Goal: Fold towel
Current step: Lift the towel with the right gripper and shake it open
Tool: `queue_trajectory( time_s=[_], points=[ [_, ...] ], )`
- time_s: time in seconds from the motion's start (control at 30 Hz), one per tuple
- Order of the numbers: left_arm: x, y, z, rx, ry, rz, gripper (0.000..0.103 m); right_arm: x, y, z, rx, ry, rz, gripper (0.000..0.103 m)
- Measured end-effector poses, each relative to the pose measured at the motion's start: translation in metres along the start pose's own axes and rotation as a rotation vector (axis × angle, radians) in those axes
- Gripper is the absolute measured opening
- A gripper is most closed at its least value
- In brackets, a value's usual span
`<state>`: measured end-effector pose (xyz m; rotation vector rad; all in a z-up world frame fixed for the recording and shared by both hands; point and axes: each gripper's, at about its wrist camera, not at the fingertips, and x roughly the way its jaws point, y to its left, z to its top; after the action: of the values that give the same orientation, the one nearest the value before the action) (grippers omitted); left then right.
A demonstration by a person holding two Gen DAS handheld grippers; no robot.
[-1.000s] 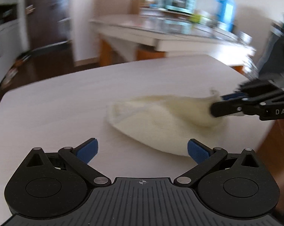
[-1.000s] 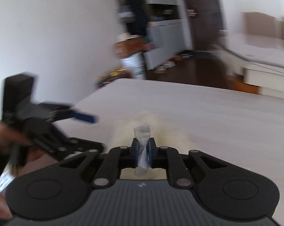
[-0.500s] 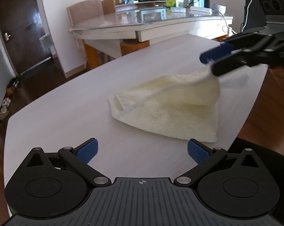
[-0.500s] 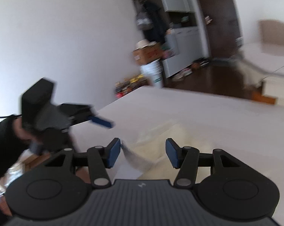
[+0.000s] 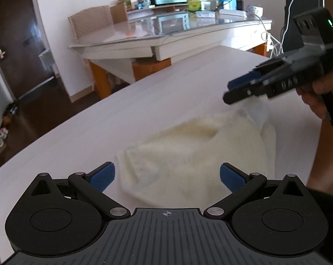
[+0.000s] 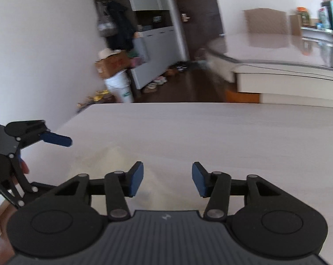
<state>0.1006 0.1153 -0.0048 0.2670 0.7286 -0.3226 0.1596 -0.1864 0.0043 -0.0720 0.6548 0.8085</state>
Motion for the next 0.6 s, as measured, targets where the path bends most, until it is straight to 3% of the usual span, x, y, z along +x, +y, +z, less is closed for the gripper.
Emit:
queue_trajectory(
  time_s=[0.17,0.27,0.6],
  points=[
    [0.025,-0.01,0.011,0.06,0.017,-0.021,0.103,-0.002,-0.003,-0.015,-0.105,0.058,-0.022,0.053],
    [0.034,-0.013,0.015,0.06,0.01,-0.03,0.103,-0.006,-0.001,-0.021,-0.181,0.039,-0.072,0.06],
    [0.059,-0.026,0.04,0.06,-0.019,-0.105,0.103,0.007,-0.018,-0.009,-0.291,0.013,-0.329,0.063]
  ],
)
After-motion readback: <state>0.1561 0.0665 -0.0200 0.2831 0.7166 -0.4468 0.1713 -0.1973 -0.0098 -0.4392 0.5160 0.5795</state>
